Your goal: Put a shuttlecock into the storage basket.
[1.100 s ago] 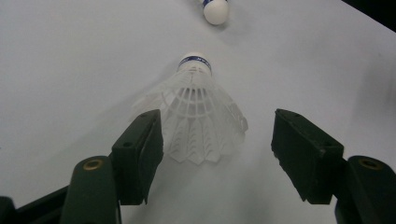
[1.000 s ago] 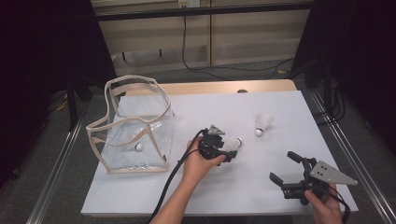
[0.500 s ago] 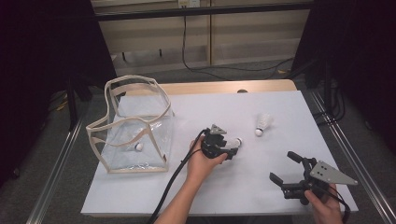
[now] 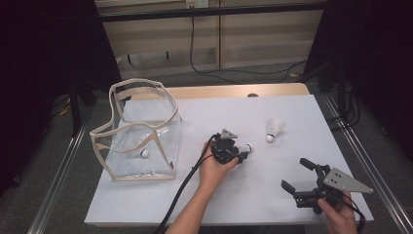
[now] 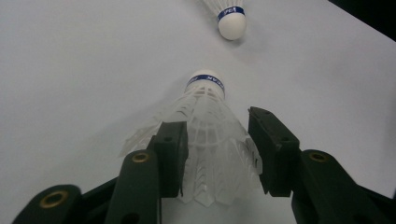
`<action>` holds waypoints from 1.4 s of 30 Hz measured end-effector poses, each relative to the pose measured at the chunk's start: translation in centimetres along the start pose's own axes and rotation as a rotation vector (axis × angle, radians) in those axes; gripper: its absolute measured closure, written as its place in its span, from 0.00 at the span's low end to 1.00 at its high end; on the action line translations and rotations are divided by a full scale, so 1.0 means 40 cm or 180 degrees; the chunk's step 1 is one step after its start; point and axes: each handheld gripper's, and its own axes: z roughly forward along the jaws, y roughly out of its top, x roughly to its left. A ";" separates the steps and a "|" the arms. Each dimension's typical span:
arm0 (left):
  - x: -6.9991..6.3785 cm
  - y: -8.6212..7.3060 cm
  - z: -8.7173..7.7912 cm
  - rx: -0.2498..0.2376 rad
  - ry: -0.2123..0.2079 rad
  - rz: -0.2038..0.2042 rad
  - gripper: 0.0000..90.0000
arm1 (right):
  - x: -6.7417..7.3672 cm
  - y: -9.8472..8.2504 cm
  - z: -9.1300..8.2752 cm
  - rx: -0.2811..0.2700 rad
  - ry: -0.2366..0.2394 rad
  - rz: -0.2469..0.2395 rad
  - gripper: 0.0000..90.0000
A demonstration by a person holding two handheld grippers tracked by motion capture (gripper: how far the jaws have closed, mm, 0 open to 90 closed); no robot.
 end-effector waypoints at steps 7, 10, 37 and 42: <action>0.005 -0.001 0.008 -0.0039 -0.0015 -0.0044 0.75 | -0.001 0.000 -0.001 0.0004 -0.0009 0.0017 0.00; 0.006 -0.002 0.009 -0.0012 -0.0081 -0.0126 0.82 | -0.001 0.000 -0.001 -0.0006 -0.0005 0.0006 0.00; 0.013 0.022 -0.082 0.0123 -0.0360 -0.0157 1.00 | -0.002 0.000 -0.002 0.0002 -0.0017 -0.0003 0.00; 0.015 0.025 -0.098 0.0184 -0.0397 -0.0166 1.00 | -0.004 -0.001 -0.006 0.0007 -0.0032 -0.0001 0.00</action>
